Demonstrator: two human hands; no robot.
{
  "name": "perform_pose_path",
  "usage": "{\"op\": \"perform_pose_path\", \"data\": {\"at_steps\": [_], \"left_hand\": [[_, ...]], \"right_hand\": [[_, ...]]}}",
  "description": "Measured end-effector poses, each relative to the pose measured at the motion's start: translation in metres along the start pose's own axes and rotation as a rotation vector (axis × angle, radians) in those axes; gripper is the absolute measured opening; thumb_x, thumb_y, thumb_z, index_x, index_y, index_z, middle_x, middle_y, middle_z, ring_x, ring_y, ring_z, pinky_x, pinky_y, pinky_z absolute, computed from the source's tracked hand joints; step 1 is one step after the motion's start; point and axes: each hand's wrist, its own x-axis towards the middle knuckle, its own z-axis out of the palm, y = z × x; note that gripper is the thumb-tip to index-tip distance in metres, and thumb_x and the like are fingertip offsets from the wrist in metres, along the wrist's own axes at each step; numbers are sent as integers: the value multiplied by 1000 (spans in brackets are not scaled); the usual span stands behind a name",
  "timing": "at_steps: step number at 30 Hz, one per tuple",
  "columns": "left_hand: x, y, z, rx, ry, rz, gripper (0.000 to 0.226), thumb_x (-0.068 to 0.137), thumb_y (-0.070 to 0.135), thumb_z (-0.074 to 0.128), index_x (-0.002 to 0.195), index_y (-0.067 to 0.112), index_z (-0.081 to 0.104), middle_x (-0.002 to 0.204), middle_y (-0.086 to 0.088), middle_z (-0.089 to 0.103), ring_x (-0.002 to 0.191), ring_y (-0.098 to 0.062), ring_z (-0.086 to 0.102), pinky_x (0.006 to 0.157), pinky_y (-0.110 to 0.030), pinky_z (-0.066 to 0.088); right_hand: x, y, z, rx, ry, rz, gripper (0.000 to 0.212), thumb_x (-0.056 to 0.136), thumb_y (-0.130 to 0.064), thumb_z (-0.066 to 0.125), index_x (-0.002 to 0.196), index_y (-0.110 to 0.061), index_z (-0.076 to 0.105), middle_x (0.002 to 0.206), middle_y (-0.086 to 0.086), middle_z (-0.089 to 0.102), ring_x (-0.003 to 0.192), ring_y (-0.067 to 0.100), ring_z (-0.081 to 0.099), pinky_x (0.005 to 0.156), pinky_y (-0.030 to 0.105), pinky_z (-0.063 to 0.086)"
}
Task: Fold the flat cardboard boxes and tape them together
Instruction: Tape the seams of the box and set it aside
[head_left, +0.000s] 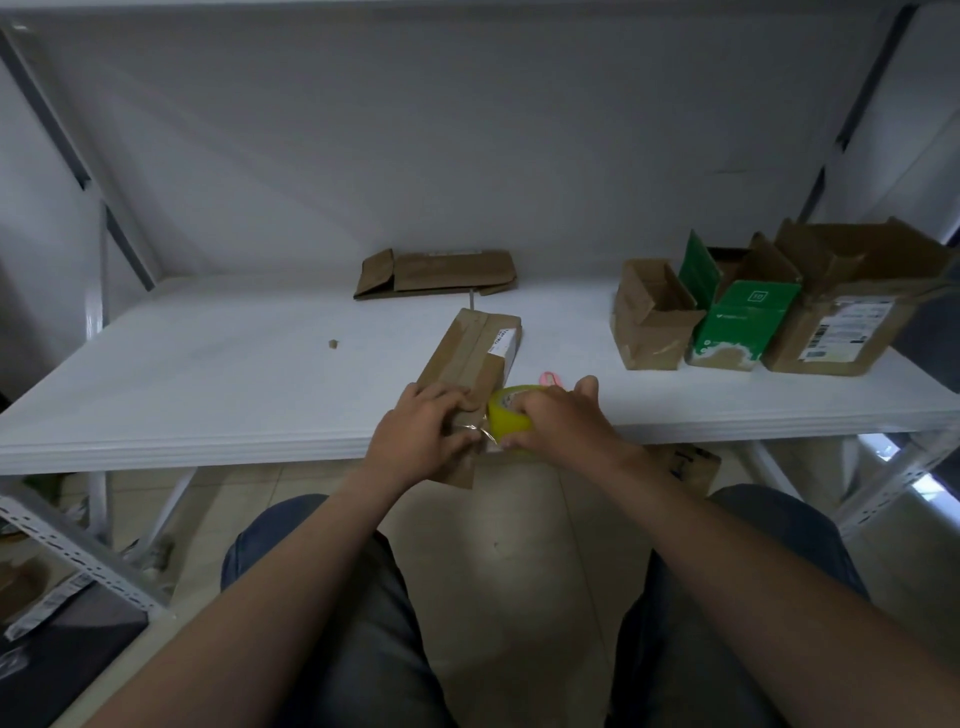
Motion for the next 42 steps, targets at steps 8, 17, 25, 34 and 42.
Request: {"op": "perform_pose_path", "data": {"at_steps": [8,17,25,34,42], "left_hand": [[-1,15,13,-75,168,-98,45,64,59,50,97,33,66,113,21,63,111,-17,48,80,-40,52],[-1,13,22,-93,223,-93,38,66,56,53,93,31,65,106,20,64,107,-18,48,82,-45,53],[5,10,22,-206,207,-85,26,73,44,84,89,32,67,107,23,62,115,-14,40,80,-39,50],[26,28,-55,-43,182,203,25,62,34,89,85,30,79,122,3,53,118,-22,37,98,-32,41],[65,88,-142,172,-69,516,25,50,26,82,74,29,78,113,2,48,99,-8,34,83,-39,51]], "right_hand": [[-13,8,-9,9,-21,-94,31,97,-40,52,122,-22,58,85,-4,47,91,24,43,88,44,23],[-12,5,2,-158,171,-45,33,97,-49,50,96,-21,67,80,-2,53,81,20,39,78,41,17],[-9,12,1,-123,111,-27,34,96,-54,52,103,-25,68,85,-1,52,86,18,35,86,43,23],[-12,-3,-27,315,64,158,54,86,-59,62,132,-32,54,108,-4,65,113,22,57,89,40,22],[-5,-10,-61,674,97,130,98,49,-77,72,134,-47,35,112,-13,69,110,16,66,101,50,46]]}}
